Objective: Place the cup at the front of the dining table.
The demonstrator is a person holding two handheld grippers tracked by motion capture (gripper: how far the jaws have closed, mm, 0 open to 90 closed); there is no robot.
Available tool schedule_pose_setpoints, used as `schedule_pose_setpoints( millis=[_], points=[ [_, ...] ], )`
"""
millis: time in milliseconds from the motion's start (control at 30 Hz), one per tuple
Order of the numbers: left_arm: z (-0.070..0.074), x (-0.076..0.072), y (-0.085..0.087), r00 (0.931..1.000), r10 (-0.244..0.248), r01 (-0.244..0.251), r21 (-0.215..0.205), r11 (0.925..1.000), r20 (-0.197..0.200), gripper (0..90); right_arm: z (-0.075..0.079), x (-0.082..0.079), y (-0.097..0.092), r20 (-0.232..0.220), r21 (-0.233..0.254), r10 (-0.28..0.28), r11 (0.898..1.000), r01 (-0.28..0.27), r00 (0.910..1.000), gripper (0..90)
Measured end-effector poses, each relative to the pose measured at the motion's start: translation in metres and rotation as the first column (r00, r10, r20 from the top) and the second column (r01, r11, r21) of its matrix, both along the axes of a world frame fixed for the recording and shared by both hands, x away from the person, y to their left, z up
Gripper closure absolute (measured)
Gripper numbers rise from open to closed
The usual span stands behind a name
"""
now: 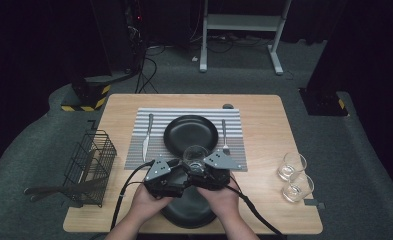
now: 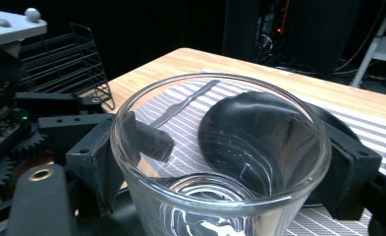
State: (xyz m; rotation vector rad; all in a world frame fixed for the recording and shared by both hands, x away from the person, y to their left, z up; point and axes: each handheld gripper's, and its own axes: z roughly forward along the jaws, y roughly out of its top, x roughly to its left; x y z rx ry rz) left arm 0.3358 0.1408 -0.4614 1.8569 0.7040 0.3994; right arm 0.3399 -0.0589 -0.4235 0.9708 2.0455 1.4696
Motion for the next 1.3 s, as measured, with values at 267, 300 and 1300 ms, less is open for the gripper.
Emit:
schedule_pose_setpoints(
  millis=[267, 300, 1300],
  points=[
    [0.0, -0.002, 0.0, 0.9996, -0.015, 0.015, -0.014, 0.9998, 0.026, 15.7, -0.002, -0.003, 0.012, -0.013, 0.005, 0.029, 1.0, -0.029, 0.9995, 18.9],
    [0.0, -0.002, 0.001, 0.9996, -0.014, 0.014, -0.016, 0.9998, 0.023, 15.8, -0.004, -0.004, 0.014, -0.017, 0.002, 0.035, 0.999, -0.035, 0.9993, 18.9],
    [-0.006, -0.002, 0.003, 0.9982, -0.021, 0.023, -0.027, 0.9994, 0.057, 21.5, -0.008, -0.008, 0.028, -0.05, 0.008, 0.099, 0.995, -0.099, 0.9938, 18.9]
  ],
)
